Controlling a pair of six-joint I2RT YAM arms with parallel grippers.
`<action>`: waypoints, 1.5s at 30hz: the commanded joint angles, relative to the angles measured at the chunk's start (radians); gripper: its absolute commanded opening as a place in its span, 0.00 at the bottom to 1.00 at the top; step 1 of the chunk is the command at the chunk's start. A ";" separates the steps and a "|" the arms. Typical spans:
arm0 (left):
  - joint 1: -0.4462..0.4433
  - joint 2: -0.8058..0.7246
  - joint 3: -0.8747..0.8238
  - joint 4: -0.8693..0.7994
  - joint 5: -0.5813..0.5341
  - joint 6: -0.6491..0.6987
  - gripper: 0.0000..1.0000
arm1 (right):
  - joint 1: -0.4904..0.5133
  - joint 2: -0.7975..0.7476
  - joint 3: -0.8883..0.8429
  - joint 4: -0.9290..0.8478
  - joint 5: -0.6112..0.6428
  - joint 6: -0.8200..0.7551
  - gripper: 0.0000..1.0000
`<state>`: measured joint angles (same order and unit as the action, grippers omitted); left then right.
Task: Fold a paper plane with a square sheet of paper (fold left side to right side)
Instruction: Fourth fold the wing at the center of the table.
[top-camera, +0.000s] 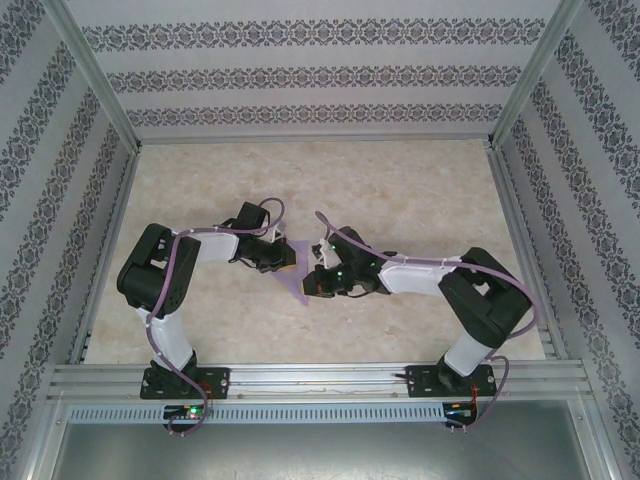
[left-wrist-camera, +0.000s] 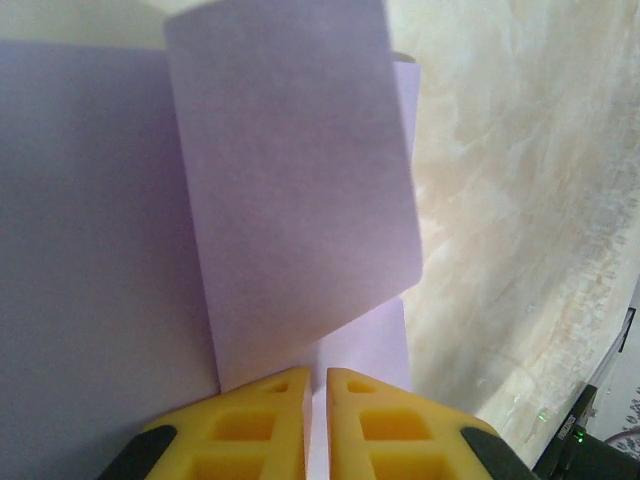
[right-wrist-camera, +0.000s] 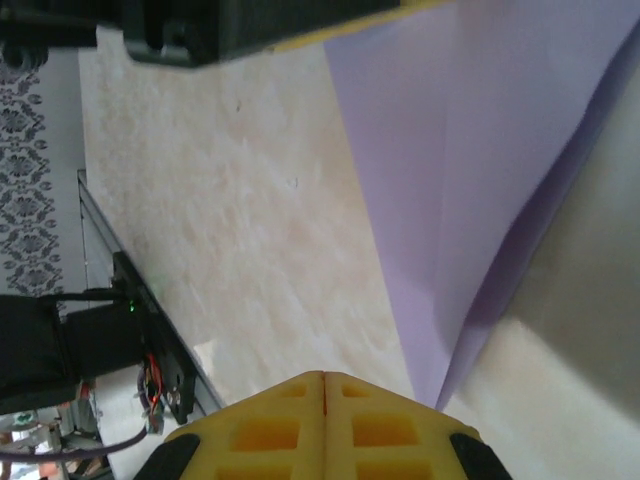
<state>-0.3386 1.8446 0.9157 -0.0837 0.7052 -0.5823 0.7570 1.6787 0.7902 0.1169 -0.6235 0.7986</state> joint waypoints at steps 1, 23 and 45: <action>0.012 0.008 -0.026 -0.071 -0.090 0.021 0.13 | 0.012 0.056 0.056 0.027 0.057 -0.021 0.00; 0.012 0.010 -0.015 -0.085 -0.092 0.027 0.13 | 0.008 0.198 0.121 -0.043 0.121 -0.048 0.00; 0.012 -0.051 0.001 -0.057 -0.049 -0.003 0.15 | 0.041 0.238 0.156 -0.273 0.236 -0.143 0.00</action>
<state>-0.3386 1.8313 0.9157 -0.0986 0.6949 -0.5831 0.7811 1.8729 0.9539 0.0021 -0.4629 0.7017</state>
